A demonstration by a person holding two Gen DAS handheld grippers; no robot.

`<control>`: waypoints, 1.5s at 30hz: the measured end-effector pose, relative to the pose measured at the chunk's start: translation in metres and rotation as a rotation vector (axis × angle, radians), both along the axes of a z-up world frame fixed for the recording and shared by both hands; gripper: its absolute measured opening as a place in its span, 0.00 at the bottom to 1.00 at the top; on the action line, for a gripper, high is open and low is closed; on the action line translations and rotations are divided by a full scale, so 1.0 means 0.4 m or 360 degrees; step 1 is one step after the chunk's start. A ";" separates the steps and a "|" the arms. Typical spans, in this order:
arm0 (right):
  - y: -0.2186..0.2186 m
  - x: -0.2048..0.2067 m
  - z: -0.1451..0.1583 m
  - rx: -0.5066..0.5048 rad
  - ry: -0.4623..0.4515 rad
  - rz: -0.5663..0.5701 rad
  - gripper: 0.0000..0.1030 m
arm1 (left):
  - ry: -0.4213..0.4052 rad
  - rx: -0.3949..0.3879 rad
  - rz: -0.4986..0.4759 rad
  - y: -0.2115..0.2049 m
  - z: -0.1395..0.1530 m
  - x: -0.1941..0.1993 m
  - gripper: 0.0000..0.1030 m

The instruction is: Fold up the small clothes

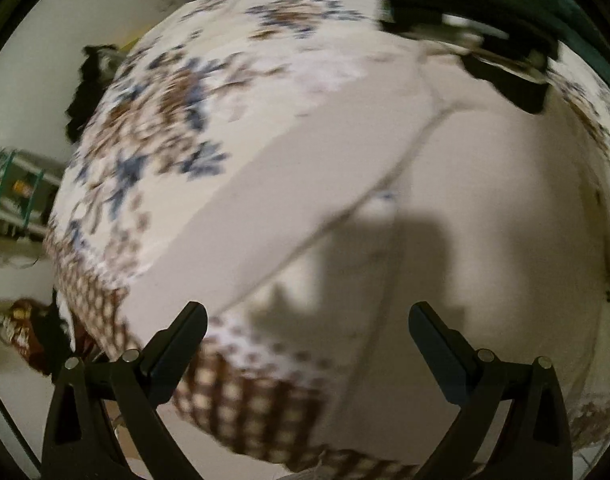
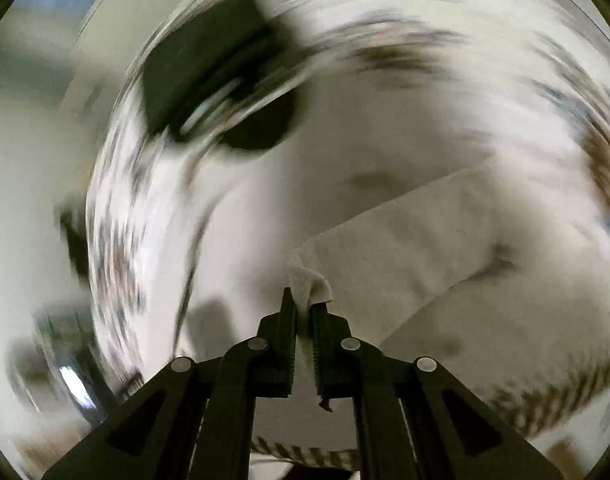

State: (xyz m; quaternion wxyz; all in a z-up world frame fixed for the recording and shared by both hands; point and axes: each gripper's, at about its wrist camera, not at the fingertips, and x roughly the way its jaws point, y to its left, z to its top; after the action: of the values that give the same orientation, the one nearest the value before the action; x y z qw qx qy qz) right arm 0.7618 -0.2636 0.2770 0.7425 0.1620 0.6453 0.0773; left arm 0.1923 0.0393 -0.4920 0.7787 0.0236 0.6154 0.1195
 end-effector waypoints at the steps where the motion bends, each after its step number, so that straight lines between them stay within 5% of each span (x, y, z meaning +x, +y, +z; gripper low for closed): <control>1: 0.100 -0.014 -0.048 -0.0035 0.0038 0.0153 0.06 | -0.0003 0.0016 0.0030 0.031 0.000 -0.013 1.00; 6: 0.489 -0.127 -0.201 -0.0219 0.0218 0.0684 0.06 | 0.0010 0.0102 0.0155 0.166 -0.017 -0.065 1.00; 8: 0.592 -0.139 -0.204 -0.0262 0.0288 0.0754 0.06 | 0.0020 0.0109 0.0210 0.211 -0.027 -0.087 1.00; 9: 0.656 -0.121 -0.149 -0.0270 0.0314 0.0767 0.06 | 0.0028 0.0107 0.0230 0.226 -0.033 -0.094 1.00; 12: 0.700 -0.150 -0.207 -0.0316 0.0373 0.0805 0.07 | 0.0048 0.0090 0.0284 0.262 -0.050 -0.115 1.00; 14: 0.705 -0.161 -0.241 -0.0267 0.0459 0.0807 0.12 | 0.0060 0.0073 0.0310 0.285 -0.059 -0.127 1.00; 16: 0.683 -0.166 -0.268 -0.0048 0.0597 0.0739 0.17 | 0.0066 0.0051 0.0334 0.313 -0.061 -0.137 1.00; 18: 0.640 -0.163 -0.280 0.0184 0.0681 0.0563 0.39 | 0.0053 0.0001 0.0392 0.361 -0.057 -0.150 1.00; 19: 0.599 -0.170 -0.277 0.0231 0.0676 0.0453 0.56 | 0.0043 -0.0040 0.0428 0.387 -0.058 -0.156 1.00; 20: 0.559 -0.176 -0.278 0.0230 0.0656 0.0349 0.62 | 0.0034 -0.0110 0.0479 0.424 -0.065 -0.163 1.00; 26: 0.423 -0.229 -0.337 0.0057 0.0611 0.0022 0.62 | -0.0012 -0.0703 0.0861 0.596 -0.164 -0.197 1.00; 31: 0.446 -0.288 -0.434 0.0025 0.0653 -0.0136 0.62 | -0.0024 -0.0933 0.1124 0.645 -0.261 -0.196 0.98; 33: 0.478 -0.302 -0.460 -0.0015 0.0648 -0.0125 0.62 | -0.0083 -0.0877 0.1124 0.640 -0.247 -0.180 0.84; 36: 0.531 -0.343 -0.511 -0.0130 0.0621 -0.0065 0.62 | -0.0090 -0.0731 0.0969 0.610 -0.207 -0.146 0.17; 37: 0.520 -0.345 -0.513 -0.0155 0.0617 -0.0048 0.62 | -0.0105 -0.0759 0.0915 0.600 -0.194 -0.139 0.06; 45: 0.580 -0.483 -0.639 -0.0128 0.0568 -0.0088 0.68 | -0.0304 -0.0531 0.0396 0.404 0.074 -0.097 0.05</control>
State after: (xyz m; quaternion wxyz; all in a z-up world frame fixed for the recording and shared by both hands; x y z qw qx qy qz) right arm 0.5684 -0.0317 0.0214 0.6239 0.1610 0.7647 0.0011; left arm 0.1533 0.2009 -0.4622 0.8059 -0.1930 0.5482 0.1128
